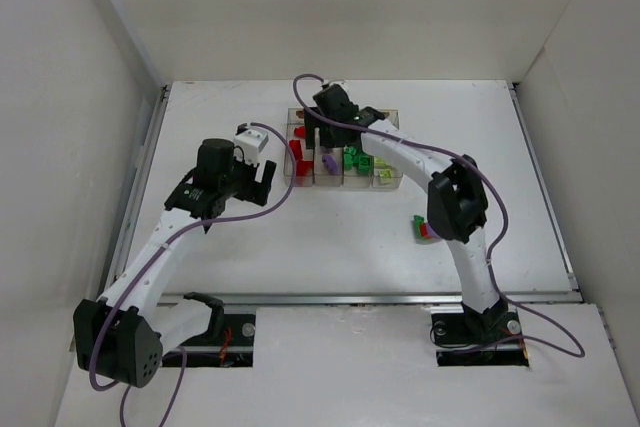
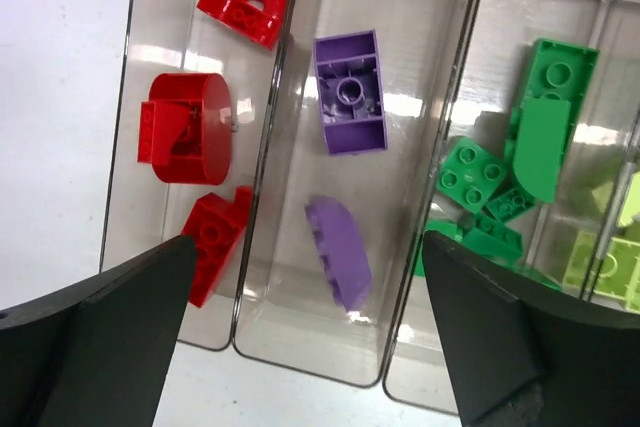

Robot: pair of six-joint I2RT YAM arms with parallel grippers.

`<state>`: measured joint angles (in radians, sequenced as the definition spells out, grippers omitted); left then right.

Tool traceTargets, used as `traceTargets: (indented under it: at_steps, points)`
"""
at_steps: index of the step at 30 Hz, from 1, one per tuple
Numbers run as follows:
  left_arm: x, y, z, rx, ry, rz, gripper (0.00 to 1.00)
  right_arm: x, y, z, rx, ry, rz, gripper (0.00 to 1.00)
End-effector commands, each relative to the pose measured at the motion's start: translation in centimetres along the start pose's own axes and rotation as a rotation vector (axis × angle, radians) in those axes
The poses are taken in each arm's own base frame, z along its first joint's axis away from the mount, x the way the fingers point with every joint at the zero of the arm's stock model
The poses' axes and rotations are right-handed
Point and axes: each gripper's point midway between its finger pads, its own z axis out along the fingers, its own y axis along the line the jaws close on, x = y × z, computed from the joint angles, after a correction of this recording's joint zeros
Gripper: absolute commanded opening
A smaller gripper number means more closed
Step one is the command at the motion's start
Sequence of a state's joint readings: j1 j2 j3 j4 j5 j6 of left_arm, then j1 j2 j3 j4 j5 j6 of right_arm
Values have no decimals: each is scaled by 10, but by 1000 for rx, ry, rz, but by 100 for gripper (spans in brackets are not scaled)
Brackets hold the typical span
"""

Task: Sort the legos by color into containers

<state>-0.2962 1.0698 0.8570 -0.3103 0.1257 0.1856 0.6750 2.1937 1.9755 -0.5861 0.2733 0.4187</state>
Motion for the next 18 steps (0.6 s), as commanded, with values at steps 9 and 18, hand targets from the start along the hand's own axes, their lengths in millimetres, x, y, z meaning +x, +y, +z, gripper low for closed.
traceTargets:
  at_steps: [9,18]
  points:
    - [-11,10,-9,-66,-75,-23,92,-32,-70,-144,114,-88,152,100]
    - [-10,33,-12,-223,-128,-152,92,123,-220,-196,392,162,516,100]
